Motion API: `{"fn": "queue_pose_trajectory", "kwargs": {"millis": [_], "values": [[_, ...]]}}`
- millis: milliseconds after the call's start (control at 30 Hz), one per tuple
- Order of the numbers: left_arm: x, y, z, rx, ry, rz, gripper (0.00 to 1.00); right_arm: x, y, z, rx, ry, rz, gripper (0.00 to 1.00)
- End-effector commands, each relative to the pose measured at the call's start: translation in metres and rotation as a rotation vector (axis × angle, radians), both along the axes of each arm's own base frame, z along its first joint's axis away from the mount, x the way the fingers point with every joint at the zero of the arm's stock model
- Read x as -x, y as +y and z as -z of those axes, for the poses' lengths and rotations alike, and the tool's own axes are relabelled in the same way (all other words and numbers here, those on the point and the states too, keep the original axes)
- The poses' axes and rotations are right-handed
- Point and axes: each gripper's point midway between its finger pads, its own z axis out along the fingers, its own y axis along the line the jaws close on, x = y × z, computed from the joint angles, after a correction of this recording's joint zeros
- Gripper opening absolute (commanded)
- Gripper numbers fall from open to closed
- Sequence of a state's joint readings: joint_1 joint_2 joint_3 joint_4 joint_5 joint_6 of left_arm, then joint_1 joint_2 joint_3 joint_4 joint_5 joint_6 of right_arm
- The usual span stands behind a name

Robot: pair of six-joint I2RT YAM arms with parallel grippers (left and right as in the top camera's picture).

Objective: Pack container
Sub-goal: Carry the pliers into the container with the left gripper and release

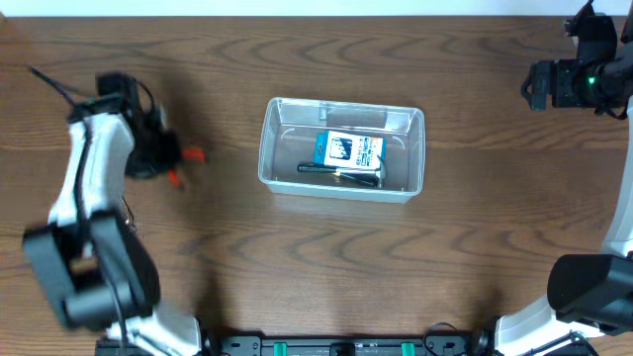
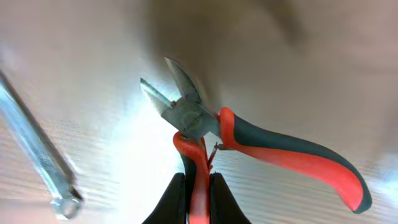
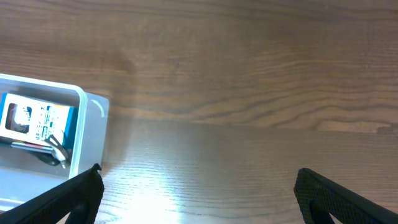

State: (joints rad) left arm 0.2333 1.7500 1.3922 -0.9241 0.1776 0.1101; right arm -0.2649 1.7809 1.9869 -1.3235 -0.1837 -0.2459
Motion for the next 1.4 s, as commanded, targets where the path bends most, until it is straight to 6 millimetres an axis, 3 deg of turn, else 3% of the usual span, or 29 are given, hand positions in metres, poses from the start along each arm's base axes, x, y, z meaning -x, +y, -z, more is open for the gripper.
{"fn": "queue_pose_trajectory", "kwargs": {"millis": [0,100,200,367,467,633,900,1133,1267,1367], "values": [[-0.013,-0.049,-0.088,0.018,-0.293,0.287,0.06,0.002,-0.001,-0.002,-0.001,-0.003,0.005,0.99],[-0.006,-0.089,-0.123,-0.067,-0.42,0.567,0.06,0.002,-0.001,-0.002,-0.001,-0.003,0.005,0.99],[0.0,-0.131,-0.136,-0.131,-0.495,0.838,0.06,0.002,0.0,-0.002,-0.001,-0.003,0.004,0.99],[-0.009,-0.194,-0.129,-0.121,-0.555,1.032,0.06,0.002,0.0,-0.002,-0.002,-0.001,0.005,0.99],[-0.024,-0.214,-0.109,-0.134,-0.542,1.067,0.06,0.003,0.0,-0.001,-0.002,0.0,0.005,0.99],[-0.048,-0.224,-0.052,-0.109,-0.423,0.983,0.06,0.003,0.0,-0.001,-0.002,0.0,0.005,0.99],[-0.042,-0.222,0.031,-0.05,-0.188,0.937,0.06,0.004,0.0,-0.001,-0.003,0.004,0.005,0.99],[-0.037,-0.22,0.065,-0.035,-0.099,0.939,0.06,0.003,0.0,-0.001,-0.003,0.004,0.005,0.99],[-0.034,-0.219,0.073,-0.031,-0.074,0.94,0.45,0.003,0.0,-0.001,-0.003,0.004,0.004,0.99],[-0.034,-0.219,0.073,-0.031,-0.075,0.94,0.61,0.003,0.0,-0.001,-0.003,0.004,0.004,0.99]]}}
